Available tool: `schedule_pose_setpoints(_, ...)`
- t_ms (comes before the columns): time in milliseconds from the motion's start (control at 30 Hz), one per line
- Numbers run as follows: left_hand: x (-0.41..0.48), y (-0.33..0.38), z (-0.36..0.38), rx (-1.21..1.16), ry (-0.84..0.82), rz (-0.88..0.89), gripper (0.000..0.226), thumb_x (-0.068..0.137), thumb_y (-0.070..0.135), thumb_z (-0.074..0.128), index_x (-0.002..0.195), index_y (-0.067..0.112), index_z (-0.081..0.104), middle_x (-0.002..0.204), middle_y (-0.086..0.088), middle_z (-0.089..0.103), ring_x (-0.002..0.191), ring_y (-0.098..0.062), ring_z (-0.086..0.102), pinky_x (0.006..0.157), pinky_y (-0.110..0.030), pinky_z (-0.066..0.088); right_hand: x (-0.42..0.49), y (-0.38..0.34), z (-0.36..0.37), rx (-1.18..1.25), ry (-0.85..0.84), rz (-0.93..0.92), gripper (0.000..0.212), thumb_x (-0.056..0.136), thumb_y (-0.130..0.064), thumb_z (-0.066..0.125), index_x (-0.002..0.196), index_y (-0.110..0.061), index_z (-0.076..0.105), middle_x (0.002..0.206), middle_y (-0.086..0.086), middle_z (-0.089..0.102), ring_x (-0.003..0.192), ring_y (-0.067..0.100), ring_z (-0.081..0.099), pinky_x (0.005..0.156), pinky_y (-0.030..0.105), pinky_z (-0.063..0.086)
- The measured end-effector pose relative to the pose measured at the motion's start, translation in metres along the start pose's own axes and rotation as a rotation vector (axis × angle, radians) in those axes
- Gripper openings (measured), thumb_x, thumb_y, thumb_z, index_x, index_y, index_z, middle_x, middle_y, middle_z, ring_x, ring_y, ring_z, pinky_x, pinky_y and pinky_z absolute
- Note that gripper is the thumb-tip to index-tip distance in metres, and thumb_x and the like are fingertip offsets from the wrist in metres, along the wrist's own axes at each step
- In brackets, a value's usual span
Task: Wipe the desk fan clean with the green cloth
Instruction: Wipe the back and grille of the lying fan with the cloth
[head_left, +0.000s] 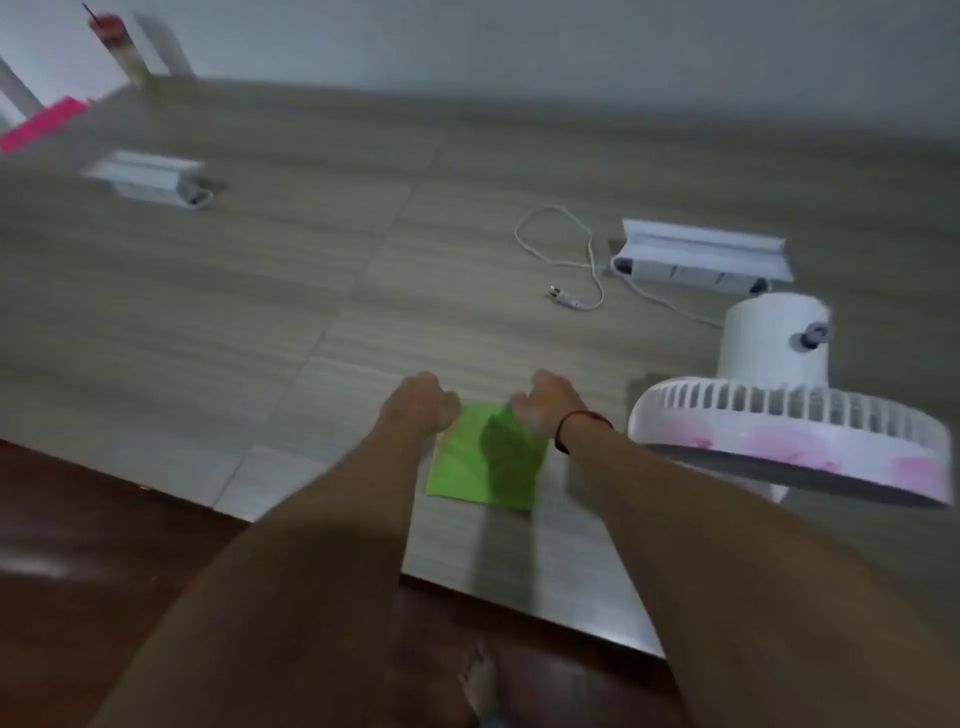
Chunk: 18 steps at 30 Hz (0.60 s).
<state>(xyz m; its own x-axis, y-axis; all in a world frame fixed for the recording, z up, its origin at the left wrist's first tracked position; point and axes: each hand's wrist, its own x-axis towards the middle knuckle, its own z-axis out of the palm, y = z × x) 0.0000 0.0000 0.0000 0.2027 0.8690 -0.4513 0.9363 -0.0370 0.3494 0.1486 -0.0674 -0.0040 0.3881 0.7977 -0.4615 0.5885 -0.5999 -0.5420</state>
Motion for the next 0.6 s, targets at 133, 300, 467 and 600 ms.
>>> schedule_pose_setpoints(133, 0.013, -0.019, 0.043, -0.054, -0.03, -0.085, 0.053, 0.095, 0.039, 0.046, 0.13, -0.001, 0.048, 0.133, -0.023, 0.053, 0.121, -0.037, 0.054, 0.098, -0.041, 0.045, 0.006, 0.032, 0.031, 0.072, 0.043, 0.27, 0.058, 0.086, -0.032, 0.057, 0.135, -0.005, 0.04, 0.139, 0.016, 0.047, 0.127, 0.034, 0.05, 0.104, 0.039, 0.045)
schedule_pose_setpoints(300, 0.022, -0.026, 0.076, -0.304, 0.081, -0.132, 0.048, 0.088, 0.046, 0.058, 0.11, 0.003, 0.055, 0.113, -0.021, 0.064, 0.107, -0.038, 0.061, 0.092, -0.042, 0.05, 0.012, 0.032, 0.065, 0.265, 0.14, 0.317, 0.061, 0.079, -0.036, 0.07, 0.124, -0.004, 0.046, 0.127, 0.017, 0.059, 0.117, 0.034, 0.058, 0.096, 0.041, 0.05)
schedule_pose_setpoints(467, 0.019, -0.025, 0.081, -0.209, 0.135, 0.002, 0.045, 0.099, 0.033, 0.038, 0.109, -0.005, 0.059, 0.11, -0.029, 0.064, 0.104, -0.043, 0.061, 0.09, -0.046, 0.05, 0.012, 0.023, 0.074, 0.118, 0.077, 0.212, 0.048, 0.09, -0.038, 0.056, 0.122, -0.003, 0.057, 0.127, 0.02, 0.061, 0.118, 0.036, 0.057, 0.096, 0.039, 0.048)
schedule_pose_setpoints(600, 0.005, -0.018, 0.054, -0.307, 0.256, 0.04, 0.043, 0.101, 0.036, 0.032, 0.106, -0.001, 0.054, 0.109, -0.031, 0.063, 0.103, -0.046, 0.06, 0.089, -0.049, 0.048, 0.001, 0.003, 0.054, 0.317, 0.085, 0.084, 0.041, 0.096, -0.027, 0.05, 0.126, 0.001, 0.044, 0.129, 0.026, 0.055, 0.118, 0.039, 0.055, 0.093, 0.038, 0.044)
